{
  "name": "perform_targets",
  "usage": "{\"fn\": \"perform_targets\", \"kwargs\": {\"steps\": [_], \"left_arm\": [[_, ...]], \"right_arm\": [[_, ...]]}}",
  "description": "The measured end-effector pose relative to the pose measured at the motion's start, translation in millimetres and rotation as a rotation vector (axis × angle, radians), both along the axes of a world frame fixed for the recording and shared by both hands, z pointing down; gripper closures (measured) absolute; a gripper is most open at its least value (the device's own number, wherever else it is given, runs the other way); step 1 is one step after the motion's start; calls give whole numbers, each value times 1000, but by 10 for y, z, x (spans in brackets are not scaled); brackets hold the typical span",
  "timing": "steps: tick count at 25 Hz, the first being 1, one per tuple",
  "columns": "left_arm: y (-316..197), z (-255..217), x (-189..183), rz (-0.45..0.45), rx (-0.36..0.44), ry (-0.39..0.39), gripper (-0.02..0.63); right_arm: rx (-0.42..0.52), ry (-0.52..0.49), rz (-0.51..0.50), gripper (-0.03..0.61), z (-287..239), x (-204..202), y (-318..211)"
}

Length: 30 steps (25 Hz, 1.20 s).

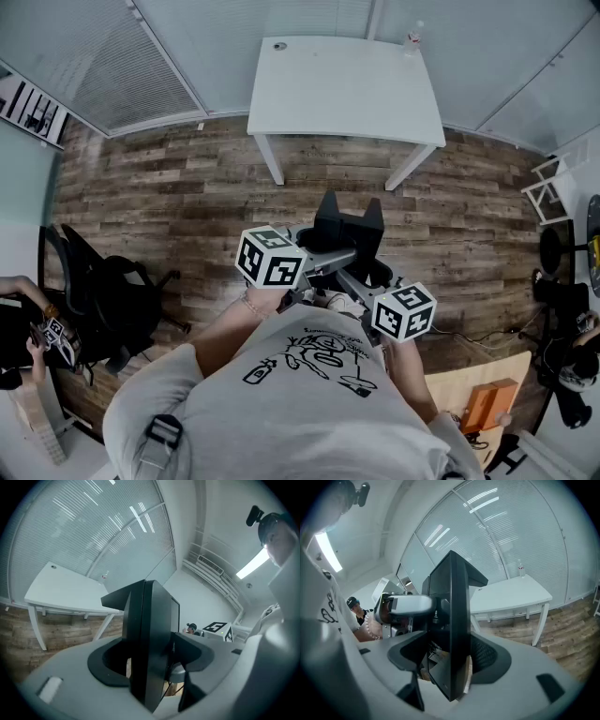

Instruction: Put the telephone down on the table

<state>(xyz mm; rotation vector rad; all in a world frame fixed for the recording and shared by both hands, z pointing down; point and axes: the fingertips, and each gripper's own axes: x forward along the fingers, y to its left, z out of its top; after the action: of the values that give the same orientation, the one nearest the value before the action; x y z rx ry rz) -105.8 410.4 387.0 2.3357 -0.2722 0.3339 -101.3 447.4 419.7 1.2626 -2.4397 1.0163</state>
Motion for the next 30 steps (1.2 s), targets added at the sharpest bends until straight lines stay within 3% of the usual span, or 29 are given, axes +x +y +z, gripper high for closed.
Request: {"fn": "perform_targets", "kwargs": {"steps": [17,30], "left_arm": [[-149,81,-456,1,-7,4,316],[-445,130,-297,-8,-18,-2,316]], "right_arm": [[-10,6,1,308,76,-462,-150],[-25,1,-10,308,119,-299,-442]]}}
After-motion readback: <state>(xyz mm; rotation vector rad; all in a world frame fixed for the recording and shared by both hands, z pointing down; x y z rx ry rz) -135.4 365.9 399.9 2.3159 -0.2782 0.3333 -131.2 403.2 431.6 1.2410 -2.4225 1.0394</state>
